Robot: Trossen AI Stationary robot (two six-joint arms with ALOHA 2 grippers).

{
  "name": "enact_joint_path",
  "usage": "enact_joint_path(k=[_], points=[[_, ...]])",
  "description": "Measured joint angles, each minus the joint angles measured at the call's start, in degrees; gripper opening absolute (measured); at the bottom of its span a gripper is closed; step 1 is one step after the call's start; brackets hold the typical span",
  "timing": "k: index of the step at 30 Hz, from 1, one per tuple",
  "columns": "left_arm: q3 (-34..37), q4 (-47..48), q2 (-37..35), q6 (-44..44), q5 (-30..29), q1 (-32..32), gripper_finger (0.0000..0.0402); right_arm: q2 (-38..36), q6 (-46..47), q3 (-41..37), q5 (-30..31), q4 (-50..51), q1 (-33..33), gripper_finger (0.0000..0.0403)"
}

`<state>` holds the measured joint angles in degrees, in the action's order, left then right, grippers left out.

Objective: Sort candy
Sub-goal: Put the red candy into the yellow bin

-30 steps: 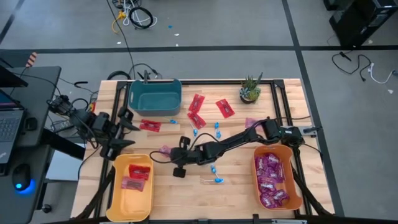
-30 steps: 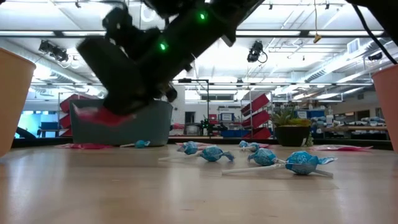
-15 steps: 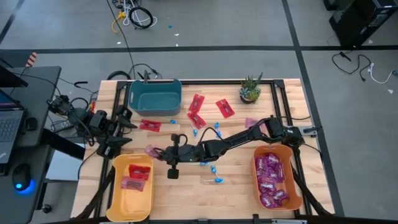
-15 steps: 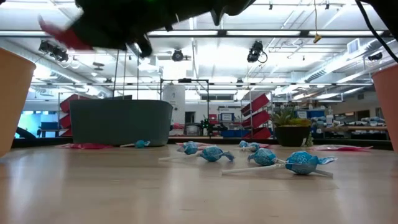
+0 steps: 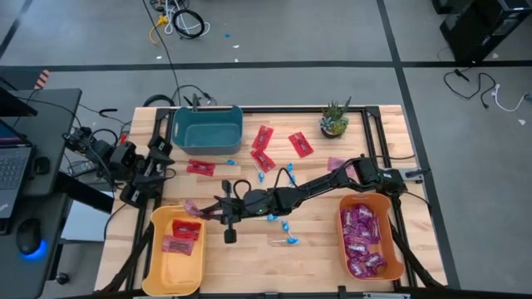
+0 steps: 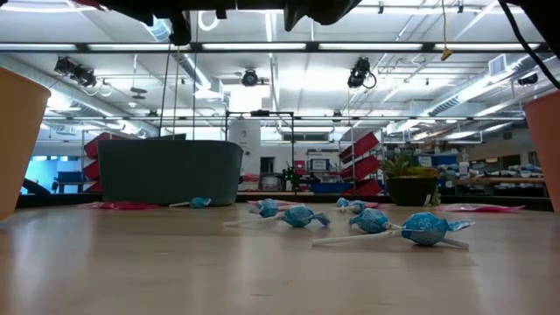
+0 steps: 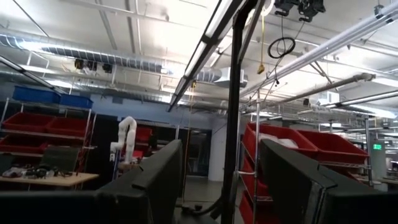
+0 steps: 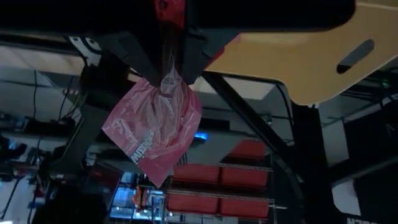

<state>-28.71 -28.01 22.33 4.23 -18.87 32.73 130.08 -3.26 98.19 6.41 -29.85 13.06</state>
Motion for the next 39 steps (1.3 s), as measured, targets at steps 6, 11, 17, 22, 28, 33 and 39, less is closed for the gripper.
enact_joint_path(k=[6,11,17,22,28,33,39], points=[[0.0,-1.1,0.0,0.0,0.0,0.0,0.0218,0.1,-2.7,0.0,-3.5,-4.2,0.0,0.0039],[0.0,-1.4,0.0,0.0,0.0,0.0,0.0218,0.1,-4.5,0.0,-4.4,-4.1,0.0,0.0039],[0.0,-2.4,0.0,0.0,0.0,0.0,0.0218,0.1,-4.6,0.0,-5.1,-4.6,-0.3,0.0039],[0.0,-2.3,0.0,0.0,0.0,0.0,0.0218,0.1,2.1,0.0,-5.1,-5.2,-1.1,0.0039],[0.0,-2.1,0.0,0.0,0.0,0.0,0.0218,0.1,14.2,0.0,-5.1,-0.4,-2.4,0.0039],[0.0,-1.3,0.0,0.0,0.0,0.0,0.0218,0.1,22.7,0.0,-5.1,5.9,-2.6,0.0039],[0.0,-0.5,0.0,0.0,0.0,0.0,0.0218,0.1,24.3,0.0,-10.6,7.3,-2.6,0.0039]])
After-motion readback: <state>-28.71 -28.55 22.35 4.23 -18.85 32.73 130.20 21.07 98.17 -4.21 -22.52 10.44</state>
